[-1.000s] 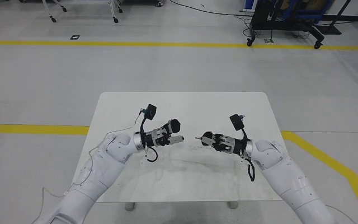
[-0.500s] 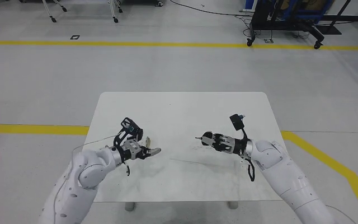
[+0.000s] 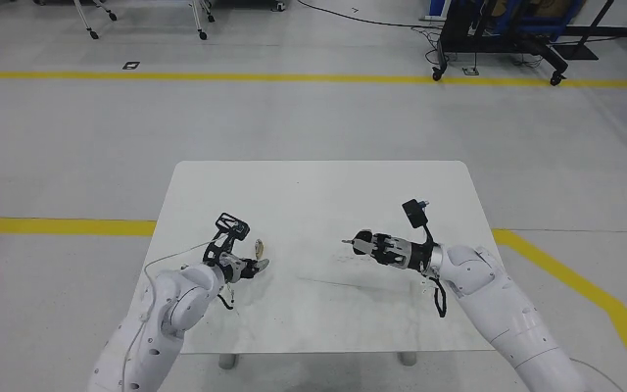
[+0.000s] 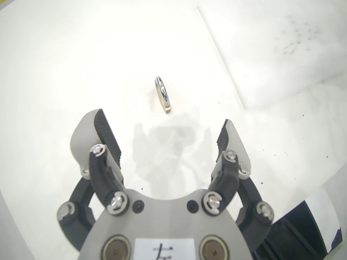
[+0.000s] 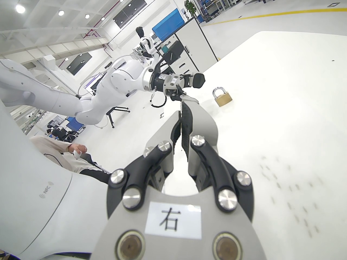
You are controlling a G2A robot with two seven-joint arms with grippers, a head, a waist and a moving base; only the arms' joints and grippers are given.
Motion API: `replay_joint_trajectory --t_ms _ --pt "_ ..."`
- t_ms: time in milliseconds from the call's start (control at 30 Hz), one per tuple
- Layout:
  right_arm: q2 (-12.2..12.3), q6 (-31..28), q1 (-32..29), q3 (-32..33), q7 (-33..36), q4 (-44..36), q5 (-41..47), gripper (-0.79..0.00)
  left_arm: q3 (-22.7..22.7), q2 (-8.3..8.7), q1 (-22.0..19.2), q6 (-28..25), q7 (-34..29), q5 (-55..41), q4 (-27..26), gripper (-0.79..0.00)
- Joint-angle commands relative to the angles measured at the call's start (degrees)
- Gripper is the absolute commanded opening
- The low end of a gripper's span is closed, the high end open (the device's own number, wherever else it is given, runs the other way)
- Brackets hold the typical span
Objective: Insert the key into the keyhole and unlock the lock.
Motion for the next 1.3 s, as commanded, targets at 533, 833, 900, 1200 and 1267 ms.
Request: replay_joint_trajectory --t_ms 533,833,900,1200,1267 --pt "0.0 0.0 0.0 0.0 0.0 0.0 0.0 -0.785 8.02 -2.35 -9.26 5.02 -3.61 1.77 8.04 -0.785" --pt "0.0 0.0 0.0 0.0 0.0 0.0 0.0 -0.785 8.9 -2.79 -10.04 7.53 -5.55 4.14 9.56 -0.785" --pt "0.0 0.0 0.0 0.0 0.0 0.0 0.0 -0.785 9.21 -2.89 -10.22 7.24 -5.35 4.48 10.03 -0.785" --pt "0.0 0.0 0.0 0.0 0.0 0.0 0.0 -0.785 7.75 -3.16 -8.84 3.71 2.77 -0.21 7.97 -0.785" --pt "0.0 0.0 0.0 0.0 0.0 0.0 0.0 -0.785 7.75 -3.16 -8.84 3.71 2.77 -0.21 7.97 -0.785"
